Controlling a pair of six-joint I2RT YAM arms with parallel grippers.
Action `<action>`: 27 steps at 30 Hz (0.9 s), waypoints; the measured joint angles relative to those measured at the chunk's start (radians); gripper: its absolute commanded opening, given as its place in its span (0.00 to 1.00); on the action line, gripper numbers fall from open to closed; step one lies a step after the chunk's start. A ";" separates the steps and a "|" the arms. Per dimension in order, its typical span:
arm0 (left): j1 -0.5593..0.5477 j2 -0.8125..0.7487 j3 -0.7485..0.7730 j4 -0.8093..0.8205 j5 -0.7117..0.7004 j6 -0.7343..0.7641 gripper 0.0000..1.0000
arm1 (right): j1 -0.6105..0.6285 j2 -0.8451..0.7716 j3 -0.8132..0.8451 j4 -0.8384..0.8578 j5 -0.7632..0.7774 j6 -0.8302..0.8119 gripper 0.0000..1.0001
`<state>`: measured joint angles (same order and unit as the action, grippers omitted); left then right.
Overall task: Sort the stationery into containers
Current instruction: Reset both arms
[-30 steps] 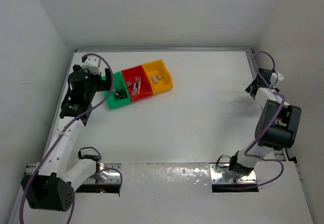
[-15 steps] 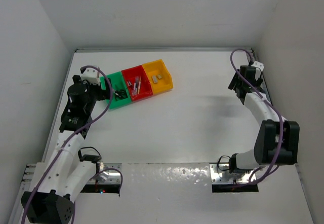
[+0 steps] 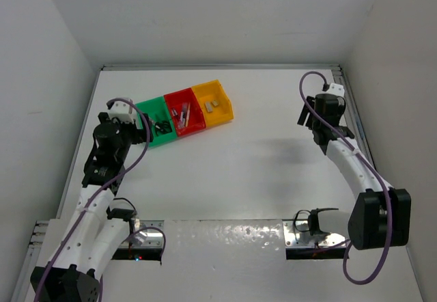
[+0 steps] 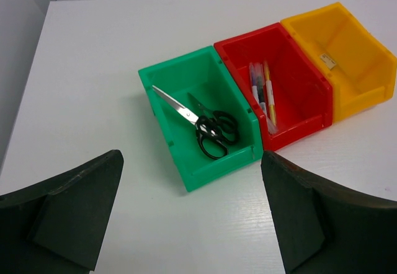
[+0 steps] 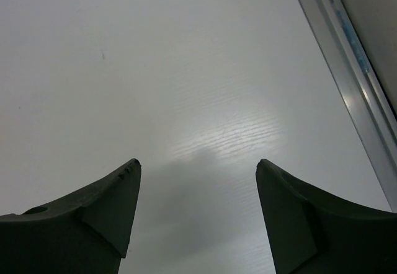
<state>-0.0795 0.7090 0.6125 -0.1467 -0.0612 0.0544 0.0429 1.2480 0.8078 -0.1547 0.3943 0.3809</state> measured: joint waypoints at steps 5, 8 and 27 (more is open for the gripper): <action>0.000 -0.009 -0.017 -0.008 -0.004 -0.014 0.92 | 0.039 -0.045 -0.044 0.014 -0.040 -0.032 0.74; 0.000 -0.010 -0.018 -0.007 -0.006 -0.016 0.92 | 0.048 -0.060 -0.064 0.029 -0.053 -0.046 0.74; 0.000 -0.008 -0.018 -0.007 -0.006 -0.019 0.92 | 0.065 -0.060 -0.092 0.048 -0.057 -0.083 0.75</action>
<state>-0.0799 0.7010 0.5945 -0.1539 -0.0673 0.0353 0.1078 1.1881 0.7155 -0.1062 0.3370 0.2981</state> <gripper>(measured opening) 0.914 0.752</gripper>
